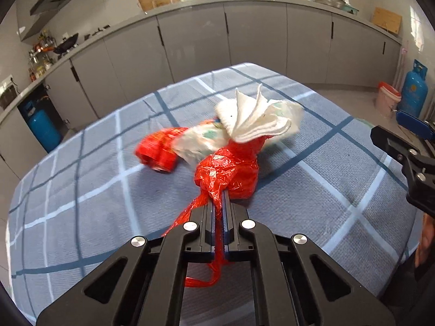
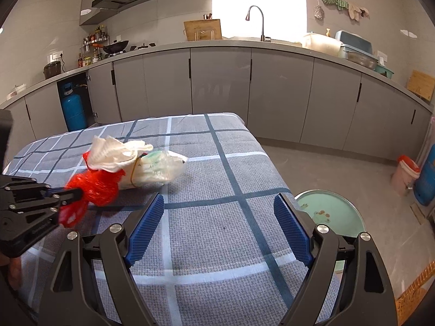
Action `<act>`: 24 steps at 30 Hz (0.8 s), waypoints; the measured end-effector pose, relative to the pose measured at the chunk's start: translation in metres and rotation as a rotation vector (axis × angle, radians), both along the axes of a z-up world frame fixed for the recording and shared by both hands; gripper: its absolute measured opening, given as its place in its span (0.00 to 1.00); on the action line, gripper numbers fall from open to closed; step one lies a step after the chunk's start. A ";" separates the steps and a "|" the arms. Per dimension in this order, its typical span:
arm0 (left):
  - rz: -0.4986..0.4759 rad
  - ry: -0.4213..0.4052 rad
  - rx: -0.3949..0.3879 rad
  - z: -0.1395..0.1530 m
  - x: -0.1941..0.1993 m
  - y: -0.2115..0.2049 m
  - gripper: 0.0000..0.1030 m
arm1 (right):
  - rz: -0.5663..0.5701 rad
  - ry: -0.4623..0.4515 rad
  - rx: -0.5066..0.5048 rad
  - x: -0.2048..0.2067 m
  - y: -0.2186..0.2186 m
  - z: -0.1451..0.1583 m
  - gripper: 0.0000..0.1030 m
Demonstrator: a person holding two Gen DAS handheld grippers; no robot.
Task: Collect trash
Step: 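Grasp the red plastic bag with the left tool and lift it, then grasp the white cloth with the right tool while the left tool holds the red bag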
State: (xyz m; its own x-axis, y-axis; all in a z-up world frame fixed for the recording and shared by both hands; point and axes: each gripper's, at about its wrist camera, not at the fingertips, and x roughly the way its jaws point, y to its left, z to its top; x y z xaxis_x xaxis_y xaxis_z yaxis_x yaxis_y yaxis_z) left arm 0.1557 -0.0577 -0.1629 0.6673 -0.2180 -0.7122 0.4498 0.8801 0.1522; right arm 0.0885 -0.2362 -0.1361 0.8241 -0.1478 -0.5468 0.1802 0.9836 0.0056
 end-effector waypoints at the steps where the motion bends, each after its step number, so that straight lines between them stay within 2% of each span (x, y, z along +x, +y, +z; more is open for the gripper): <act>1: 0.007 -0.012 0.002 0.003 -0.002 0.005 0.05 | 0.008 0.000 0.001 0.002 0.002 0.001 0.80; 8: 0.059 -0.039 0.029 0.011 -0.001 0.037 0.05 | 0.090 -0.009 -0.024 0.017 0.031 0.009 0.80; 13: 0.150 -0.091 0.029 0.022 0.004 0.067 0.05 | 0.111 -0.014 -0.016 0.025 0.042 0.013 0.80; 18: 0.243 -0.079 0.014 0.016 0.026 0.089 0.05 | 0.169 -0.018 -0.014 0.037 0.064 0.016 0.80; 24: 0.250 -0.078 -0.002 0.011 0.033 0.090 0.05 | 0.218 0.017 -0.009 0.055 0.087 0.006 0.79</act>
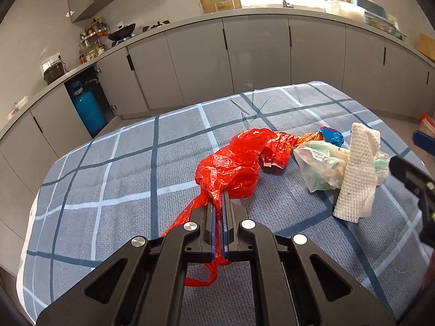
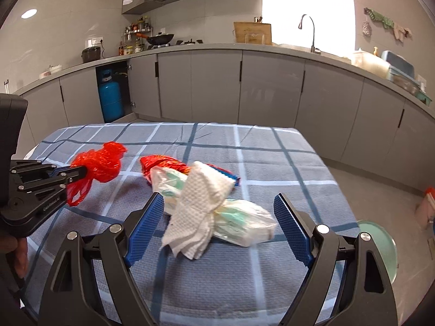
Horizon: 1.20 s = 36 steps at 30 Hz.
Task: Collect trash
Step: 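Grasp the white cloth with the right tool while the left tool holds the red bag, then carry the red plastic bag and white cloth toward the green basin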
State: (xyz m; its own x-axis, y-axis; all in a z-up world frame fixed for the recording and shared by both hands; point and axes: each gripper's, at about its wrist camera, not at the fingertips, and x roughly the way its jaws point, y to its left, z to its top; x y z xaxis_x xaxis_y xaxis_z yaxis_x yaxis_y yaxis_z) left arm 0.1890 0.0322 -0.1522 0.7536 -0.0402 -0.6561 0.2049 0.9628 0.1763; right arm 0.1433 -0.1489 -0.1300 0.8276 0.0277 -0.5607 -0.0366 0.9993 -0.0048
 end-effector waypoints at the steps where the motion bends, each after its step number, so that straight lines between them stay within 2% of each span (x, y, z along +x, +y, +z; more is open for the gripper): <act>1: 0.000 0.001 -0.002 -0.001 0.001 0.000 0.05 | -0.002 0.011 -0.002 0.004 0.002 -0.003 0.78; 2: 0.001 0.004 -0.005 -0.002 0.002 0.001 0.05 | 0.000 0.020 0.002 0.006 0.003 -0.005 0.77; 4: 0.006 0.018 -0.025 -0.004 0.007 0.002 0.05 | 0.014 0.048 0.014 0.013 0.007 -0.010 0.65; 8: 0.014 0.025 -0.038 -0.005 0.014 0.006 0.05 | 0.035 0.080 0.011 0.021 0.015 -0.019 0.55; 14: 0.017 0.034 -0.042 -0.008 0.019 0.007 0.05 | 0.051 0.115 0.020 0.026 0.023 -0.029 0.33; 16: 0.016 0.039 -0.042 -0.009 0.019 0.007 0.05 | 0.054 0.119 0.013 0.028 0.024 -0.030 0.22; 24: 0.011 0.048 -0.037 -0.013 0.020 0.004 0.05 | 0.063 0.113 -0.002 0.026 0.024 -0.031 0.13; 36: 0.009 0.031 -0.028 -0.006 0.016 0.002 0.05 | 0.090 0.053 -0.004 0.012 0.027 -0.016 0.12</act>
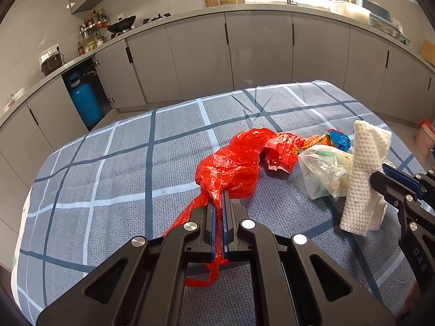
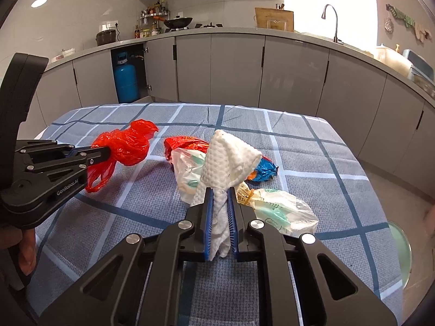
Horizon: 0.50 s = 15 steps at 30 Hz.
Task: Collect trash
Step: 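Carry the red plastic bag and white cloth toward the green basin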
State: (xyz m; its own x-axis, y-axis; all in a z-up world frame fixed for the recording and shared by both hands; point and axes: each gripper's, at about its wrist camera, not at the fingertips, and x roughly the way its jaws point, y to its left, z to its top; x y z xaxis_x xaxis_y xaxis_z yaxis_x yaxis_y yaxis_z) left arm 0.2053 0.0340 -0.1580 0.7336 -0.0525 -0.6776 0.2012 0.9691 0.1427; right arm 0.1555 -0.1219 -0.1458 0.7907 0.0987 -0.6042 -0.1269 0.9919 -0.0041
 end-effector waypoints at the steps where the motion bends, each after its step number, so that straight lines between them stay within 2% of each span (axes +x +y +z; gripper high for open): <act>1: 0.000 -0.003 0.000 0.002 -0.001 0.000 0.05 | 0.000 -0.004 0.001 -0.001 0.000 0.001 0.12; 15: -0.044 -0.058 0.012 0.030 -0.015 -0.018 0.05 | -0.024 -0.064 0.031 -0.026 -0.018 0.022 0.12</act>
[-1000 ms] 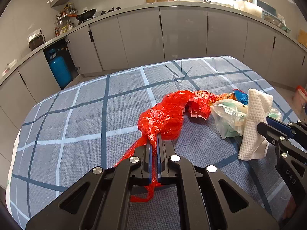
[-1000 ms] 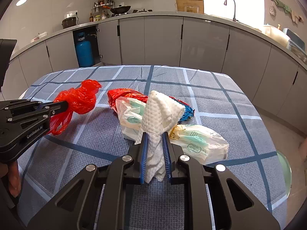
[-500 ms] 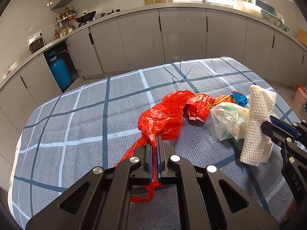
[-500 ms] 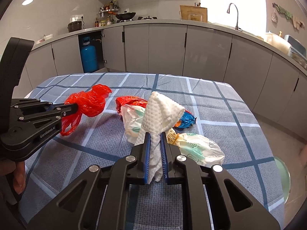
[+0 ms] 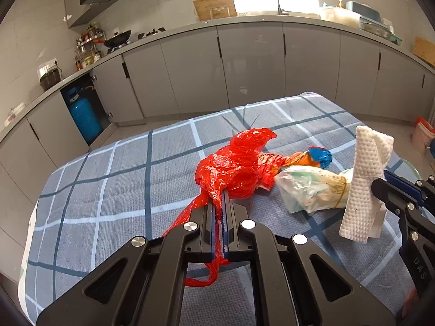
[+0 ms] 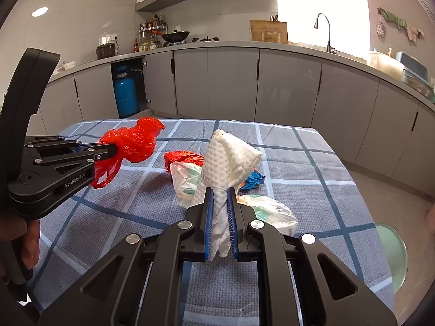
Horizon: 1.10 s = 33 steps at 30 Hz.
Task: Collect trash
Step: 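Carry the red plastic bag and white cloth toward the green basin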
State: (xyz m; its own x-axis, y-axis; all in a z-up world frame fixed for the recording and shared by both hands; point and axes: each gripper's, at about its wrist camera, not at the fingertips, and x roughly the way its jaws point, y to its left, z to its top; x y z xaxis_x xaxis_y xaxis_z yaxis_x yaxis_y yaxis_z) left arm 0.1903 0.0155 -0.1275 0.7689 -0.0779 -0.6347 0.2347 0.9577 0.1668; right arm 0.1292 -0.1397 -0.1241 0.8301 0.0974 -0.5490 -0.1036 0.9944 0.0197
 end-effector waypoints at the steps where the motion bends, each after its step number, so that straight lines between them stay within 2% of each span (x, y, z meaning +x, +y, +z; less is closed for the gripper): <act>1: -0.008 -0.006 0.000 0.003 -0.001 -0.004 0.05 | -0.005 -0.003 0.002 -0.002 -0.002 0.001 0.12; 11: -0.111 -0.051 0.000 0.026 -0.016 -0.050 0.05 | -0.062 -0.043 0.030 -0.025 -0.029 0.019 0.12; 18: -0.204 -0.069 0.006 0.036 -0.028 -0.091 0.05 | -0.151 -0.060 0.059 -0.043 -0.067 0.026 0.12; 33: -0.373 -0.092 -0.001 0.048 -0.047 -0.180 0.05 | -0.323 -0.069 0.094 -0.068 -0.142 0.023 0.12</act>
State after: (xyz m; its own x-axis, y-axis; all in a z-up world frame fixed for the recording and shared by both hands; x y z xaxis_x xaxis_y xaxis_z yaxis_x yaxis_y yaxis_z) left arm 0.1432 -0.1643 -0.0798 0.7413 -0.3636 -0.5641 0.5510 0.8096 0.2022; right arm 0.0609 -0.2813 -0.1014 0.8612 -0.1287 -0.4918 0.2118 0.9703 0.1169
